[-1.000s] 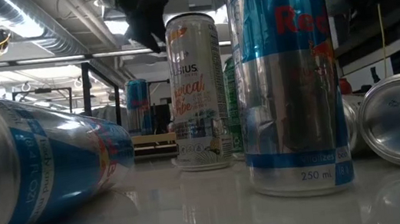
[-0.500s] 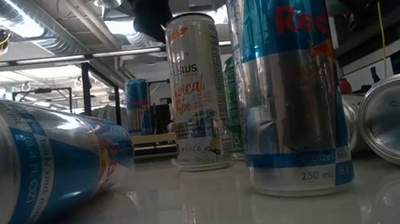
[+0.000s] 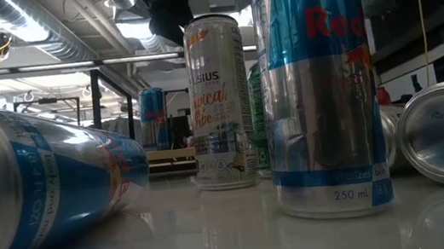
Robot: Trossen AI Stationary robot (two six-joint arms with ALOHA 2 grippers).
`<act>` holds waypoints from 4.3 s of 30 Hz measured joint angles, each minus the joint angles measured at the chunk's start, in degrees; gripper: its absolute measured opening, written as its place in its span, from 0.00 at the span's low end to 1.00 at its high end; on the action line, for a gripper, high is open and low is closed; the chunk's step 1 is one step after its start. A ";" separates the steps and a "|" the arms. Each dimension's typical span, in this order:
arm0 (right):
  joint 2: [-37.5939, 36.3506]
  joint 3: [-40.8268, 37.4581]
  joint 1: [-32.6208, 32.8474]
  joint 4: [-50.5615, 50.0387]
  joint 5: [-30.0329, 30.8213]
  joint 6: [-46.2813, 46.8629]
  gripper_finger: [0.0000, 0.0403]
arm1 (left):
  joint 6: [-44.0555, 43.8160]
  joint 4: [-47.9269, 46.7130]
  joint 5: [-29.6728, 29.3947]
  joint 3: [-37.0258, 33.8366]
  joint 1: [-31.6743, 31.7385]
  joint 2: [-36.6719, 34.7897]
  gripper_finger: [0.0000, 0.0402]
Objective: Sort soda cans
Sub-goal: Put the blue soda can on the shelf
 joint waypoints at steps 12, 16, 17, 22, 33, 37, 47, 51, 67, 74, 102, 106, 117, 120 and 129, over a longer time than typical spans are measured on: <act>18.62 11.67 0.04 -24.05 -2.91 8.88 0.79 | 0.00 -0.07 0.00 0.00 0.01 0.00 0.79; 23.19 11.76 0.04 -26.44 -4.53 10.44 0.79 | 0.10 -0.11 0.00 0.00 0.00 0.00 0.79; 24.55 11.76 0.04 -27.01 -4.55 11.25 0.79 | 0.13 -0.11 0.00 0.00 0.01 0.00 0.79; 29.75 11.78 0.04 -31.75 -4.11 12.05 0.79 | 0.15 -0.11 0.00 0.00 0.01 0.00 0.79; 39.83 11.81 0.04 -34.15 -3.91 14.39 0.79 | 0.17 -0.13 0.00 0.00 0.01 0.02 0.79; 43.21 11.81 2.01 -34.11 -2.10 16.22 0.79 | 0.17 -0.13 0.00 0.00 -0.01 0.02 0.79; 50.25 11.81 12.29 -34.03 6.39 23.79 0.79 | 0.17 -0.11 -0.01 0.00 -0.01 0.02 0.79; 53.19 11.81 14.56 -33.95 6.67 26.17 0.79 | 0.15 -0.11 0.00 0.00 -0.01 0.02 0.79; 65.30 11.81 16.50 -32.05 9.52 27.11 0.78 | 0.07 -0.09 0.00 0.00 0.00 0.02 0.79; 66.54 11.78 16.50 -31.99 9.06 27.07 0.64 | 0.04 -0.09 0.00 0.00 -0.01 0.04 0.79; 62.60 11.76 16.50 -31.76 9.05 27.07 0.56 | 0.15 0.00 0.00 0.00 -0.01 0.04 0.79; 60.63 11.76 16.50 -31.70 9.06 27.07 0.56 | 0.15 0.04 0.00 0.00 0.01 0.04 0.79; 54.25 11.76 16.51 -27.76 12.29 27.02 0.56 | 0.20 2.18 0.00 0.00 -0.01 0.04 0.79; 52.48 11.76 16.51 -27.58 14.14 27.05 0.56 | 0.20 2.48 0.00 0.00 0.00 0.04 0.79; 48.42 11.76 16.52 -21.96 18.02 26.09 0.56 | 0.20 2.56 0.00 0.00 -0.01 0.04 0.79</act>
